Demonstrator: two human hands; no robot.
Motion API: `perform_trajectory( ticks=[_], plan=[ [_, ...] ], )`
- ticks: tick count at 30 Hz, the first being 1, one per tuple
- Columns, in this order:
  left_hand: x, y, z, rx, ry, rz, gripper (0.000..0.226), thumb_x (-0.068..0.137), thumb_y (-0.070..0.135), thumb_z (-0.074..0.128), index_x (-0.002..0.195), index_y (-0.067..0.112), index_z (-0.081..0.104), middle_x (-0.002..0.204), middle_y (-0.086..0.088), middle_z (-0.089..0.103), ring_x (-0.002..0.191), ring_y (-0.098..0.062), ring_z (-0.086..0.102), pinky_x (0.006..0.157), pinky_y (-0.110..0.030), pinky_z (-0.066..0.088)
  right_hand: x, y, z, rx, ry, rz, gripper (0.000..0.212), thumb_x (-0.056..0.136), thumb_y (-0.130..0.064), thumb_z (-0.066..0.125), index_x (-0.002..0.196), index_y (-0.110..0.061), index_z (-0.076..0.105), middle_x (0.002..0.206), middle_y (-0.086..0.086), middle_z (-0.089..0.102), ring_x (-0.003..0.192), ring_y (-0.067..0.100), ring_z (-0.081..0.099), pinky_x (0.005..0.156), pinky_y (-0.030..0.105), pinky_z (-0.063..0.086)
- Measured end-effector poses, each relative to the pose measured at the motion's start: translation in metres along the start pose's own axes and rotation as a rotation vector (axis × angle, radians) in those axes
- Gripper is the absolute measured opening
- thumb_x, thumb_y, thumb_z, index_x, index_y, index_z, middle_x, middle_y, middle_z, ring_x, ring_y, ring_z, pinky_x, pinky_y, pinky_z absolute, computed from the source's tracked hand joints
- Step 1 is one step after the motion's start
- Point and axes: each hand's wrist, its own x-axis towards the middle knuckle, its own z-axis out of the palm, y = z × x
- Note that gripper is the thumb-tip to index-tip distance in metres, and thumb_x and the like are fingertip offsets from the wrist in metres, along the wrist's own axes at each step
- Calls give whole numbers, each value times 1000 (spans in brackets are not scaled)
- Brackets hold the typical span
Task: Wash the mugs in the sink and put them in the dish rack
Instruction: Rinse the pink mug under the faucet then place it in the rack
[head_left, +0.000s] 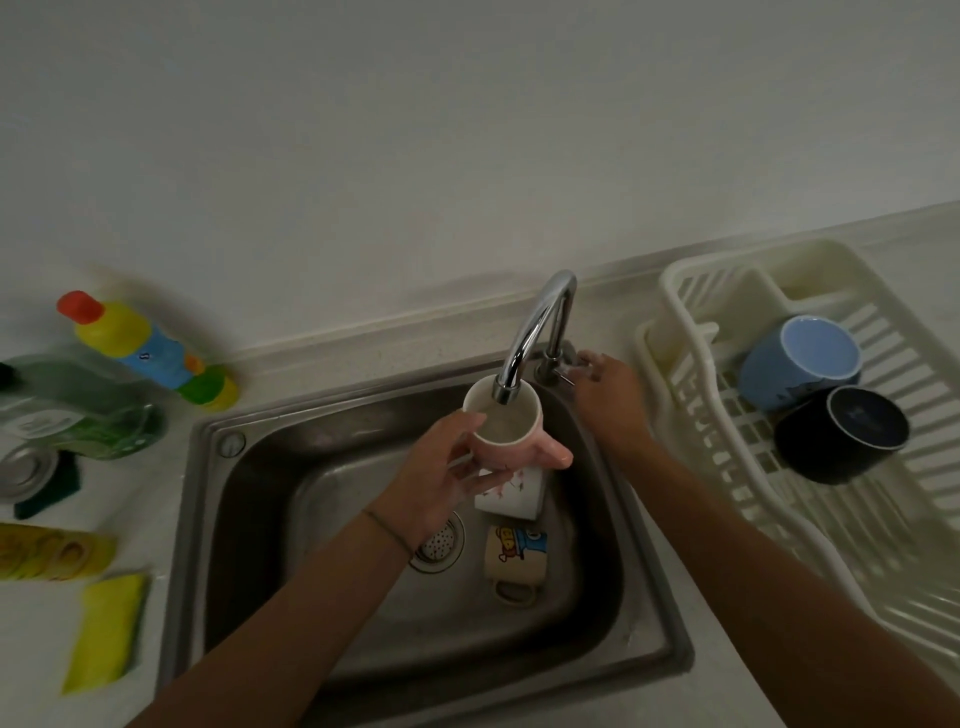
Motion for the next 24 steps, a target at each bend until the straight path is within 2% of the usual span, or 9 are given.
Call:
perform_trajectory(
  ticks=[4,7,11,14,15,17,18,21,24],
  plan=[
    [0,-2,-2,-2,-1,-6,37,96,24,62,130,8,61,135,-22,57,118,-34,63,95,-49,58,-6,-3,-2,-12,8,-12,32,91,-24,56,117,-19,73,108,3,76,102,23,71,92,43,56],
    [-1,-2,-4,5,5,0,38,96,26,64,129,9,61,132,-21,58,117,-34,64,97,-51,57,-12,-6,-3,-20,9,-22,34,92,-14,58,123,-16,72,114,5,75,105,22,70,95,40,55],
    [-2,-2,-6,30,7,4,60,81,35,73,134,9,61,136,-23,58,120,-37,64,87,-44,60,-14,-4,-1,3,0,-29,33,93,-15,61,124,-17,71,117,1,74,109,18,69,99,37,54],
    [-4,-1,-6,53,-10,7,33,93,29,65,121,10,70,129,-22,63,117,-36,65,95,-50,58,-17,-3,-2,-10,8,-24,38,91,-2,57,125,-12,70,118,5,73,110,21,68,91,24,48],
    [-5,-1,-6,52,-17,7,25,97,26,61,111,13,76,122,-20,67,113,-35,66,98,-52,56,-19,-4,-2,-4,9,-24,39,89,1,56,124,-12,70,115,6,74,108,22,68,88,24,48],
    [-5,-2,-7,62,-12,12,24,98,25,59,100,17,81,113,-17,72,109,-33,68,98,-52,55,-22,-4,-2,17,3,-39,41,87,4,55,121,-12,71,111,8,75,103,24,69,87,28,52],
    [-5,-2,-7,59,-14,6,23,96,26,62,106,15,79,117,-19,70,112,-33,67,94,-51,59,-23,-4,-2,15,1,-41,43,86,5,53,121,-12,71,112,8,75,102,24,69,88,29,52],
    [-5,-3,-7,58,-1,7,44,88,32,70,126,9,68,133,-24,61,120,-37,64,86,-44,61,-23,-2,-1,-5,4,-43,43,87,5,52,123,-11,70,114,8,74,98,22,68,87,28,52],
    [-7,-1,-4,49,-6,-1,27,97,25,61,118,10,69,125,-22,63,111,-33,67,93,-48,60,-25,-2,1,-11,13,-43,38,90,2,52,120,-12,70,108,9,75,90,21,68,83,32,55]
  ],
)
